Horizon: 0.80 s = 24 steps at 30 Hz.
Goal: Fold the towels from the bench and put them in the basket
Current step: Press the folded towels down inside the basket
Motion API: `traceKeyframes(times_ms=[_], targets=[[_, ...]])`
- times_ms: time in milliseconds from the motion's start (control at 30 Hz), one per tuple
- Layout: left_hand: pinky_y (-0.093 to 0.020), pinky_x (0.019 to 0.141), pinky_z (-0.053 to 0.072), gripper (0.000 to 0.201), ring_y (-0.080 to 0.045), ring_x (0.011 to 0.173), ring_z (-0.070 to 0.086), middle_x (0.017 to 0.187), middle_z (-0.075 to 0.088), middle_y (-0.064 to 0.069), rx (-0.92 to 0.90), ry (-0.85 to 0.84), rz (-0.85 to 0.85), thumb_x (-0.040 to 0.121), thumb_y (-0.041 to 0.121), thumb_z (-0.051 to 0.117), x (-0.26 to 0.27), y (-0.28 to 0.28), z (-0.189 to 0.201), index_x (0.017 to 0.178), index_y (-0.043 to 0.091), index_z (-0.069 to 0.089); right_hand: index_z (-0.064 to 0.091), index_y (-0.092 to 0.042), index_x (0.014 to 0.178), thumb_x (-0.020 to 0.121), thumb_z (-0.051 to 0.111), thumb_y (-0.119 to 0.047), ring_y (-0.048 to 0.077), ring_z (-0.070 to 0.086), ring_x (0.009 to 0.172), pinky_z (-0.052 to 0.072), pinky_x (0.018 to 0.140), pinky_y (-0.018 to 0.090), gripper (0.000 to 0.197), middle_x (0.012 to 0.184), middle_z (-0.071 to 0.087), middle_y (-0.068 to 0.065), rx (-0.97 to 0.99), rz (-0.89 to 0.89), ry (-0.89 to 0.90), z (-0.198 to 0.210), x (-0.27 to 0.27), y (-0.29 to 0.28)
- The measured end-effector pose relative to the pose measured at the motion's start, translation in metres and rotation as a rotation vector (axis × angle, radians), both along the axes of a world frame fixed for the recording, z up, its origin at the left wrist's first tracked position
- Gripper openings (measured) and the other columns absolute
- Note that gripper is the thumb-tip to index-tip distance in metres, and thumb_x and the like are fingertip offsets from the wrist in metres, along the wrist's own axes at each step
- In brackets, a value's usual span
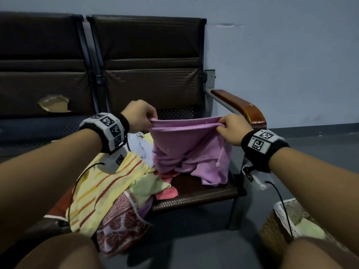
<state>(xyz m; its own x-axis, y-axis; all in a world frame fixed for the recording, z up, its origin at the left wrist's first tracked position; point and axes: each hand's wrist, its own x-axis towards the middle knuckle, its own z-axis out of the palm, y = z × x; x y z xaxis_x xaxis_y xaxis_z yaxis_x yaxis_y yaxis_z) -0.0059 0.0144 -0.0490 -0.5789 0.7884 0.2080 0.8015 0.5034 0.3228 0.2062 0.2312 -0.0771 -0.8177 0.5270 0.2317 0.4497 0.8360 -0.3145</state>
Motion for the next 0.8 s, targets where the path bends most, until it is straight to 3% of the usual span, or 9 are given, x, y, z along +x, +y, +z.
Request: traceKeyframes(times_ms=[133,267,333,400,500,567,633,700,800], targets=[[-0.036,0.069,0.062,0.020,-0.021,0.072,0.072,0.074,0.073,-0.002,0.022,-0.192,-0.142,0.079,0.002,0.077,0.002,-0.001,-0.006,0.073,0.020,0.068,0.075,-0.010,0.095,0.092,0.053,-0.013,0.034,0.066,0.089,0.045,0.074,0.031,0.022,0.092,0.073,0.016,0.022,0.025,0.069,0.005,-0.001,0.005],[-0.035,0.065,0.063,0.015,-0.020,0.066,0.070,0.075,0.073,-0.012,0.142,-0.464,-0.219,0.080,0.010,0.082,0.000,-0.002,-0.008,0.080,0.010,0.067,0.075,-0.010,0.101,0.092,0.054,-0.012,0.034,0.066,0.090,0.042,0.072,0.029,0.023,0.094,0.073,0.015,0.041,0.032,0.052,0.004,0.000,0.013],[-0.033,0.056,0.062,0.018,-0.021,0.061,0.069,0.071,0.070,-0.011,0.252,-0.447,-0.157,0.083,0.014,0.080,-0.005,-0.001,-0.008,0.077,0.012,0.063,0.077,-0.013,0.100,0.091,0.056,-0.014,0.030,0.066,0.086,0.041,0.071,0.027,0.022,0.086,0.071,0.010,0.041,0.036,0.010,0.002,0.003,0.017],[-0.031,0.048,0.057,0.020,-0.024,0.058,0.066,0.065,0.064,-0.008,0.441,-0.365,0.004,0.090,0.010,0.066,-0.008,0.003,-0.008,0.071,0.014,0.058,0.078,-0.018,0.096,0.089,0.061,-0.020,0.025,0.064,0.079,0.043,0.069,0.026,0.018,0.076,0.064,0.001,0.075,0.031,-0.099,-0.001,0.006,0.019],[-0.033,0.052,0.058,0.021,-0.025,0.054,0.067,0.064,0.062,-0.010,0.700,-0.359,0.231,0.086,0.015,0.052,-0.015,0.005,0.001,0.065,0.013,0.056,0.076,-0.018,0.086,0.087,0.063,-0.029,0.023,0.062,0.072,0.044,0.064,0.026,0.017,0.072,0.064,0.003,0.107,-0.012,-0.264,-0.008,0.009,0.017],[-0.034,0.061,0.056,0.021,-0.026,0.066,0.067,0.070,0.063,-0.007,0.718,-0.290,0.287,0.085,0.022,0.050,-0.019,0.005,0.006,0.069,0.012,0.059,0.076,-0.015,0.086,0.088,0.061,-0.029,0.027,0.065,0.077,0.048,0.065,0.028,0.020,0.077,0.068,0.009,0.088,-0.032,-0.302,-0.010,0.009,0.015],[-0.032,0.073,0.043,0.018,-0.024,0.084,0.058,0.087,0.062,-0.003,0.661,-0.190,0.333,0.090,0.024,0.044,-0.022,0.004,0.006,0.086,0.013,0.058,0.077,-0.013,0.091,0.089,0.059,-0.024,0.028,0.066,0.081,0.051,0.070,0.030,0.020,0.083,0.070,0.011,0.069,-0.042,-0.289,-0.006,0.006,0.015],[-0.031,0.079,0.038,0.022,-0.024,0.096,0.055,0.099,0.059,-0.003,0.656,-0.211,0.348,0.094,0.021,0.038,-0.024,0.003,0.003,0.099,0.015,0.058,0.078,-0.015,0.097,0.088,0.056,-0.016,0.026,0.064,0.079,0.050,0.070,0.029,0.023,0.082,0.069,0.009,0.022,-0.055,-0.239,0.004,0.000,0.015],[-0.037,0.083,0.042,0.031,-0.035,0.102,0.059,0.103,0.067,-0.018,0.648,-0.244,0.356,0.096,0.015,0.036,-0.033,0.001,0.002,0.087,0.007,0.064,0.078,-0.015,0.090,0.088,0.051,-0.009,0.026,0.063,0.075,0.045,0.066,0.026,0.028,0.076,0.067,0.007,-0.100,-0.105,-0.073,0.023,-0.007,0.018]])
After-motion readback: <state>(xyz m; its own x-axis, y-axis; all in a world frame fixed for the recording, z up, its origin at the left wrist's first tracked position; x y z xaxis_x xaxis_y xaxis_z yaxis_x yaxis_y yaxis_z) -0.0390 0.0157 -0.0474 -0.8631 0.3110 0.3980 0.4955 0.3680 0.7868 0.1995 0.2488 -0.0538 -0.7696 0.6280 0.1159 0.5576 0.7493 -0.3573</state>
